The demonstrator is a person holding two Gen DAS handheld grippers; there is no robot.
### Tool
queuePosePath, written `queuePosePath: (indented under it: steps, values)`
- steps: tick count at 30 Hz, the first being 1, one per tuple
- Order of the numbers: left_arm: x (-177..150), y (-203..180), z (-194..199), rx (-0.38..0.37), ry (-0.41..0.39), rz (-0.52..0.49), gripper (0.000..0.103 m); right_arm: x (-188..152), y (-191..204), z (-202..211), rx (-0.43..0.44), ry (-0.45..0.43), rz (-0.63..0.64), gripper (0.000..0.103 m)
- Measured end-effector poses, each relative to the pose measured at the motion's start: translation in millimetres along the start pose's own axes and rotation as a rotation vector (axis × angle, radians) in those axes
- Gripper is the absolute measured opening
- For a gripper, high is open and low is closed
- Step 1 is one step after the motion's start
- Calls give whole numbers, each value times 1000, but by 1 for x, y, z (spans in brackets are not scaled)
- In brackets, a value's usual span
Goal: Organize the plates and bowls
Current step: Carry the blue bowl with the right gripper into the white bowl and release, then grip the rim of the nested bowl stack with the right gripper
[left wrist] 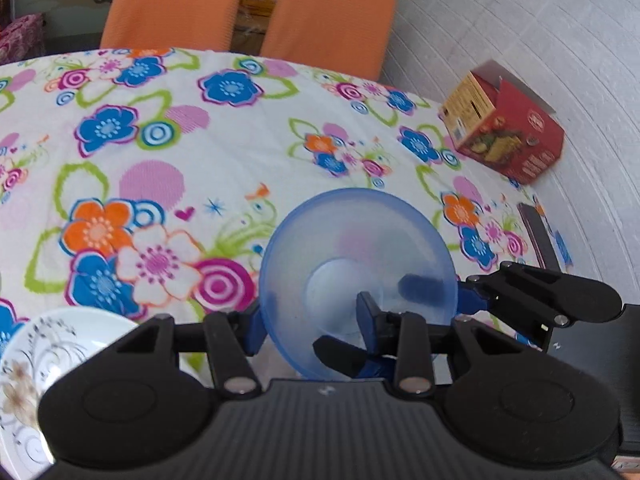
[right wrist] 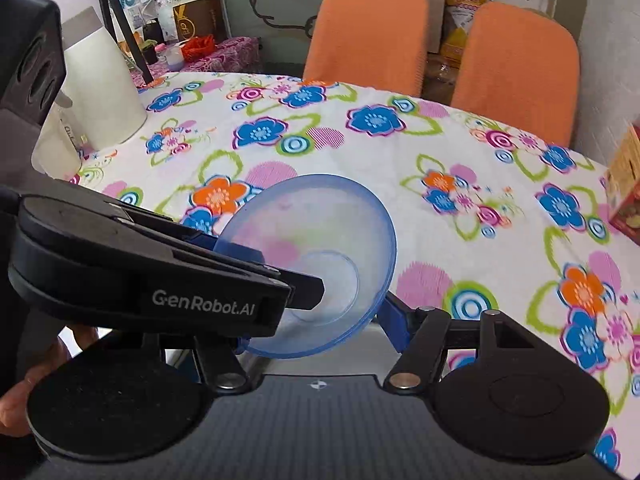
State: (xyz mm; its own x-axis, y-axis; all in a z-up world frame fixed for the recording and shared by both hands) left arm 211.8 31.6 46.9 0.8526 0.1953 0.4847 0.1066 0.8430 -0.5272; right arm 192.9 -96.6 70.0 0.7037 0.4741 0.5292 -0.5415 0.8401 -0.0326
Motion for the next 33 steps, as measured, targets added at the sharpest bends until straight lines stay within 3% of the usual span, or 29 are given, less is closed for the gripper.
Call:
queuePosePath:
  steps: [7,12,15,19,27,33]
  values:
    - [-35,-34,-15,-4,60,-61,36,-45,-14,21,-28,12,-25,52]
    - [-40,-33,-21,4,76,-59,43,-56,-22,22,-22,9,-47,51]
    - [-39,-33,-18,13,67,-69,52,-61,-28,22,-38,11,-53,51]
    - [-35,-32,-9,18,40,-86,54,-67,-41,26,-43,-1,-100,51]
    - [-23,-16,24,18,-23,-120,59,-95,-57,44,-21,-106,-264,51]
    - [-18,8,28,11,77,-144,60,-120,-51,52,-42,-194,-367,52]
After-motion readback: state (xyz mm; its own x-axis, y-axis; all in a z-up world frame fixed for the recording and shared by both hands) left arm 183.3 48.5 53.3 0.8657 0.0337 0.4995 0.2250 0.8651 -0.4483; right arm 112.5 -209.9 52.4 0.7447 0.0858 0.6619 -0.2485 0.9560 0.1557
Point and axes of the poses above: each gripper's, at about its wrist camera, not at the fingertips, and z roughly against the way its jaws point, y to its left, x to its top, the point moved 1 cm from there along -z, roughly the way its jaws point, and after that the axes turned 12 degrees about -x, right-handed, at the moved point
